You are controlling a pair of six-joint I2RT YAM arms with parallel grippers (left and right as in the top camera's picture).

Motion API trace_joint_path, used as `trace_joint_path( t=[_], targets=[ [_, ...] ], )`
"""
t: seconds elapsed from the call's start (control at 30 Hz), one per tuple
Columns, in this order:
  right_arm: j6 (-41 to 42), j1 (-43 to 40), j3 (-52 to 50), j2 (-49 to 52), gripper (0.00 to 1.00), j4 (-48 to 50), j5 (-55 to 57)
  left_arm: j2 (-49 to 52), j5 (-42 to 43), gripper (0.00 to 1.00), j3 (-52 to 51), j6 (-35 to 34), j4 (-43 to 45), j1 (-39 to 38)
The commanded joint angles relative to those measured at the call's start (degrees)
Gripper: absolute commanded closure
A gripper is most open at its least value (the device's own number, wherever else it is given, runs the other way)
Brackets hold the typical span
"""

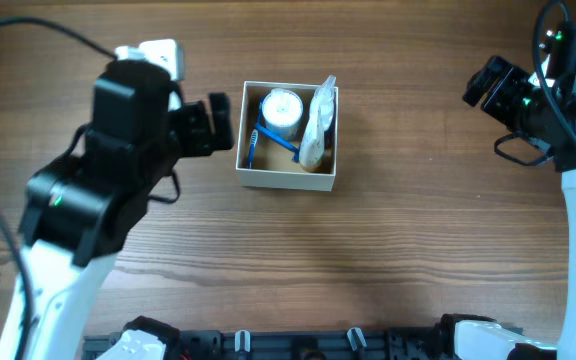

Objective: Pack container

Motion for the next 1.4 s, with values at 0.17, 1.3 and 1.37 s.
trace_joint_path(
  t=[0.17,1.3,1.37],
  targets=[
    [0.33,-0.07,0.24,0.44,0.00,-0.02,-0.74,-11.19,-0.39,0.00,-7.78,1.68,0.02,8.09],
    [0.33,-0.07,0.24,0.44,0.00,0.00,-0.74,-68.26,9.73,0.00,-80.96,1.86,37.88,11.76],
    [0.33,-0.07,0.24,0.44,0.00,0.00,-0.74,-68.37,9.73,0.00,-81.02,1.86,37.83,11.78]
  ],
)
